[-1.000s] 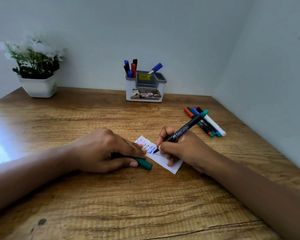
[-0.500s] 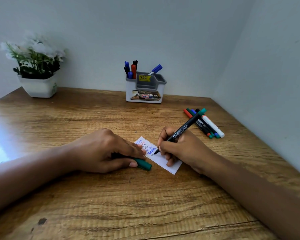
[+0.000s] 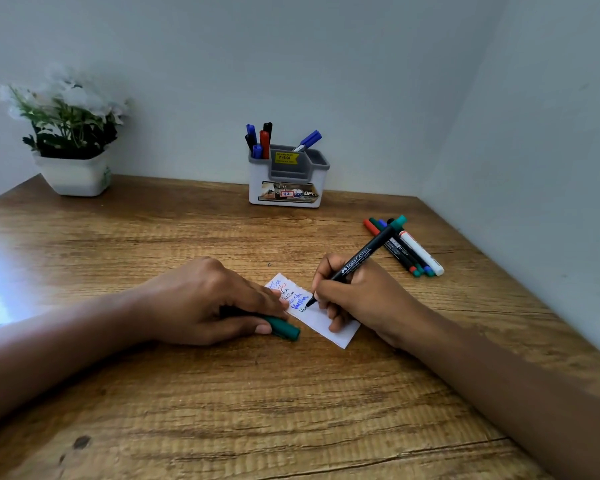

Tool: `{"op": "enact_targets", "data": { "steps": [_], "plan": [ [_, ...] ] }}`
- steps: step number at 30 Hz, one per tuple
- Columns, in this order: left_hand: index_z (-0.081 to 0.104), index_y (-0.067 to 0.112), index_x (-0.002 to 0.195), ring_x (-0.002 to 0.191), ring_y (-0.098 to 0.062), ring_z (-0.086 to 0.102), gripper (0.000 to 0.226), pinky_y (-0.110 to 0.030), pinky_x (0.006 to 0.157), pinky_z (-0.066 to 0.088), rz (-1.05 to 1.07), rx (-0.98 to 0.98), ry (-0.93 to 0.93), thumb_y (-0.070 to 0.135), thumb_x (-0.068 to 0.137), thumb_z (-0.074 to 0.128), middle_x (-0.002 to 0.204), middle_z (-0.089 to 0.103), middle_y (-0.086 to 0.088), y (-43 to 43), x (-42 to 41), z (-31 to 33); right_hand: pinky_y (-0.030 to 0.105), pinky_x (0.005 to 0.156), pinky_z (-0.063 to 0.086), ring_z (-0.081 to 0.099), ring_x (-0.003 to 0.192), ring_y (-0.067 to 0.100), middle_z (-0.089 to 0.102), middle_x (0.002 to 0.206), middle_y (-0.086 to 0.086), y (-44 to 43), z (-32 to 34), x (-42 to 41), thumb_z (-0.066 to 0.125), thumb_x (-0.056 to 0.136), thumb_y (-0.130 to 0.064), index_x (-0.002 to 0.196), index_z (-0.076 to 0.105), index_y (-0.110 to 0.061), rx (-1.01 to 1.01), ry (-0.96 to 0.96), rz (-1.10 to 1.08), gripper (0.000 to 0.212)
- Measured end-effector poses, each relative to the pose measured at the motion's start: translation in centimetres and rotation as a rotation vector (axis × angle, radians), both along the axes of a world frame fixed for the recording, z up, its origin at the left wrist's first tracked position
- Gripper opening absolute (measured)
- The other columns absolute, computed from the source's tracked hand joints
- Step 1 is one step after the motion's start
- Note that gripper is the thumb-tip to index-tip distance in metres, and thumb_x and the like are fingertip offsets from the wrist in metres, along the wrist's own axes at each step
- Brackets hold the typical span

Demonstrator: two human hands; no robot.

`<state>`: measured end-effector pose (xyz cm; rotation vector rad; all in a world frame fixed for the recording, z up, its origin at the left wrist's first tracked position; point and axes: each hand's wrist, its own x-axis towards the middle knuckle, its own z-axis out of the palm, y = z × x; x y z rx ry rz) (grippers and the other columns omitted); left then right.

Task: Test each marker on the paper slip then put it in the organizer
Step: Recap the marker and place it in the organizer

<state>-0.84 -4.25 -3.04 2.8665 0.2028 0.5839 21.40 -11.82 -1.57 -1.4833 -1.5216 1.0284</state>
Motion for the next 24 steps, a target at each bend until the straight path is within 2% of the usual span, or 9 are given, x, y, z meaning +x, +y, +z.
{"op": "enact_targets", "data": {
  "steps": [10,19,24],
  "plan": [
    [0.066,0.021,0.122,0.117,0.004,0.057,0.033,-0.030,0.088,0.056,-0.004,0.010,-0.001,0.036,0.093,0.057,0.121,0.067,0.012,0.04,0.02,0.03,0.022,0.044,0.049,0.052,0.048,0.010,0.055,0.060,0.007,0.06,-0.15,-0.02,0.057,0.083,-0.003,0.075,0.057,-0.008,0.002,0.049,-0.038,0.009],
    [0.067,0.020,0.120,0.117,0.004,0.057,0.032,-0.027,0.089,0.055,-0.010,0.021,-0.006,0.035,0.093,0.057,0.120,0.067,0.012,-0.02,0.04,0.02,0.023,0.045,0.050,0.053,0.047,0.009,0.054,0.058,0.005,0.09,-0.17,-0.12,0.058,0.082,-0.004,0.071,0.056,-0.010,0.012,0.010,-0.056,0.013],
    [0.067,0.020,0.121,0.118,0.004,0.056,0.033,-0.027,0.090,0.055,-0.012,0.007,-0.006,0.034,0.093,0.058,0.121,0.067,0.012,0.04,0.01,0.01,0.024,0.047,0.051,0.053,0.049,0.009,0.056,0.061,0.006,0.12,-0.22,-0.14,0.058,0.083,-0.004,0.076,0.057,-0.008,0.004,0.037,-0.059,0.008]
  ]
}}
